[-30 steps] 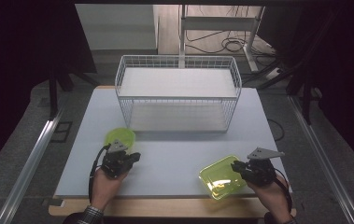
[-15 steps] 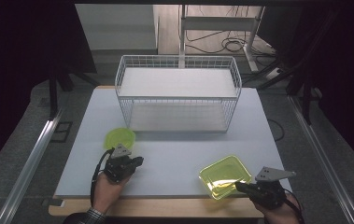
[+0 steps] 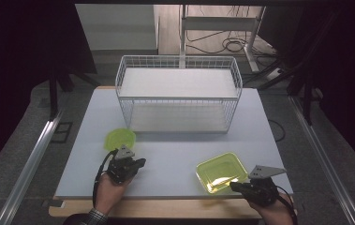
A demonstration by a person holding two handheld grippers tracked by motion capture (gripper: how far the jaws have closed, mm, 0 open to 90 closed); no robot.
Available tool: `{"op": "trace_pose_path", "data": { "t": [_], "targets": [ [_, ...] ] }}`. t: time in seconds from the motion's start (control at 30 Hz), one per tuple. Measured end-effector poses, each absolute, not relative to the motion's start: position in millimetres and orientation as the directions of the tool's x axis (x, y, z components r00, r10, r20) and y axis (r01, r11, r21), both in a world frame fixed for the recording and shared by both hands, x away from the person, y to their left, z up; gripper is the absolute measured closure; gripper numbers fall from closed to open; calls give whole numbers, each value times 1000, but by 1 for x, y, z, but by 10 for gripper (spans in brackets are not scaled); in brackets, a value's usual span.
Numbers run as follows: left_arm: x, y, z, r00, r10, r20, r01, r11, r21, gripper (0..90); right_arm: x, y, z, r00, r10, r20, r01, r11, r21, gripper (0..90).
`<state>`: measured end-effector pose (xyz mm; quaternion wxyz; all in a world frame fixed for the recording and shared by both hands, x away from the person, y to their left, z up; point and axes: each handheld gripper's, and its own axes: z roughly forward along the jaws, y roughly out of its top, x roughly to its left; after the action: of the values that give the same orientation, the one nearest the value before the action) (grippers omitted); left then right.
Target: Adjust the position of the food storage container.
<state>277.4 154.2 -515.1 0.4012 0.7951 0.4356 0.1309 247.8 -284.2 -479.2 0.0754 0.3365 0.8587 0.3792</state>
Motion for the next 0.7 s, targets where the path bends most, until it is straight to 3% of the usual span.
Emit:
{"op": "trace_pose_path", "data": {
  "t": [0.47,0.7],
  "targets": [
    [277,152,-515,605,785,-132,578,-318,752,898,288,-250,-474,-787,607,106,496,521,695,889],
    [277,151,-514,609,782,-131,576,-322,751,897,324,-279,-462,-666,746,22,542,463,702,889]
  ]
}}
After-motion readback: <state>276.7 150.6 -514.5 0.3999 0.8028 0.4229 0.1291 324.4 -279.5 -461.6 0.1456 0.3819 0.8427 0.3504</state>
